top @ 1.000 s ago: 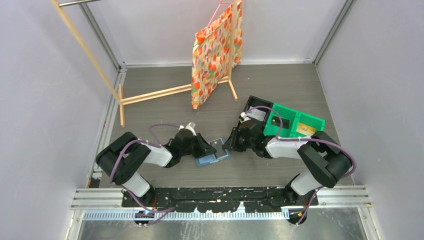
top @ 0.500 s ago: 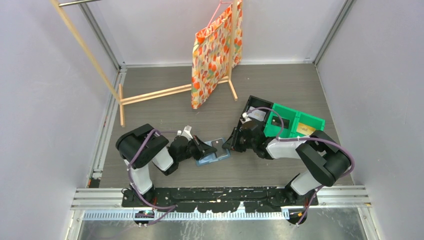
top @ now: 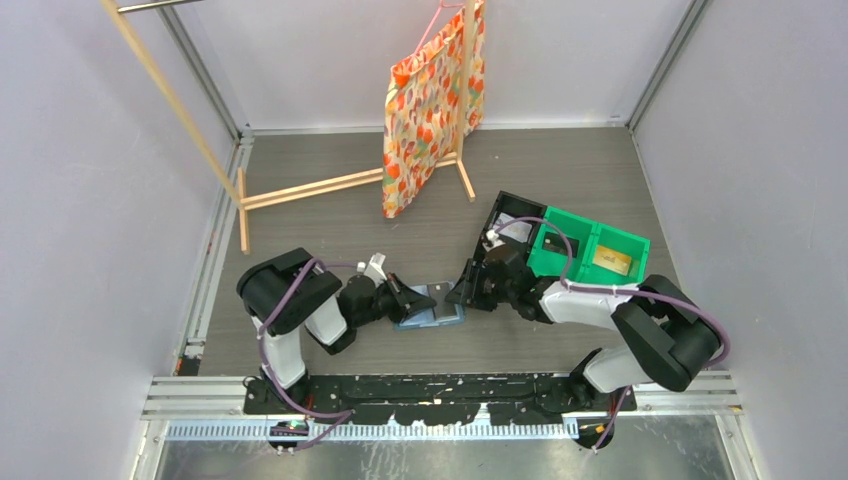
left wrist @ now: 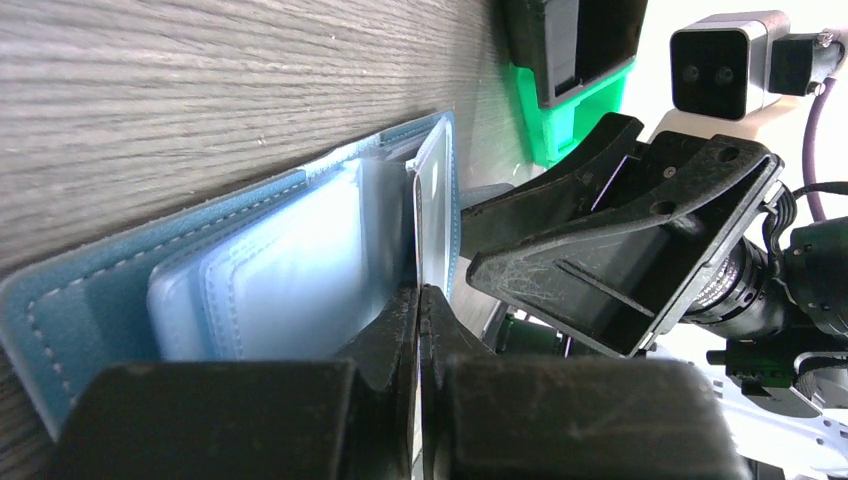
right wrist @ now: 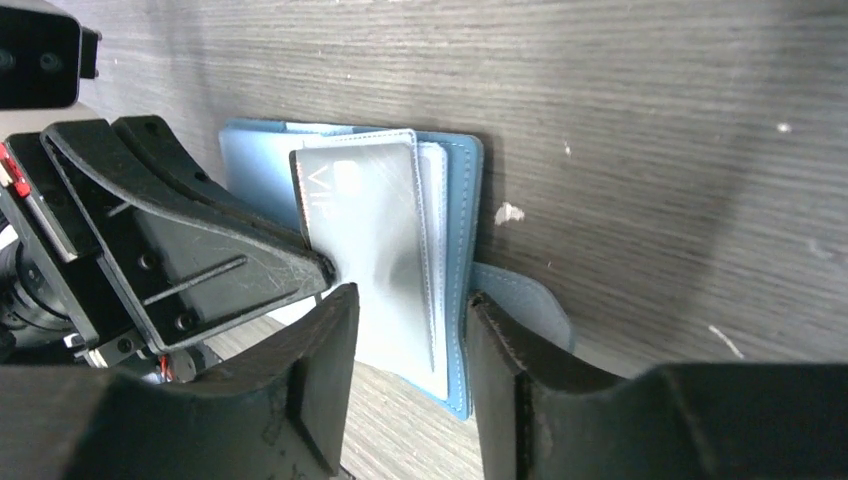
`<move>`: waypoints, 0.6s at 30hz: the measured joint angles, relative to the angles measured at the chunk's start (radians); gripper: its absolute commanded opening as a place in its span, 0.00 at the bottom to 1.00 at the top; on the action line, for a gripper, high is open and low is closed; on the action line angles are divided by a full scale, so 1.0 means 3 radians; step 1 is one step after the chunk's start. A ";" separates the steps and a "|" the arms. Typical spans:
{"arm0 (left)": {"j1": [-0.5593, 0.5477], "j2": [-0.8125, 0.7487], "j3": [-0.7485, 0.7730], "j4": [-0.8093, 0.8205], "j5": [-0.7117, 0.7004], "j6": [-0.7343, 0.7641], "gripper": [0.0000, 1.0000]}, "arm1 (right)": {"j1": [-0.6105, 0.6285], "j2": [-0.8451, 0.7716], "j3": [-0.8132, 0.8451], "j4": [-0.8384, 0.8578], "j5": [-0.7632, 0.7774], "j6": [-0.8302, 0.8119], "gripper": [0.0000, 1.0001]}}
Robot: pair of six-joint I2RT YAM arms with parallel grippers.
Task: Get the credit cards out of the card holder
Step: Remove the credit card from the card holder.
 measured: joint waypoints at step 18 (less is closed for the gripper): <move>0.0000 -0.0070 -0.0099 0.0193 0.0272 0.0017 0.01 | -0.0038 -0.0759 -0.0209 -0.0181 -0.0172 0.0197 0.52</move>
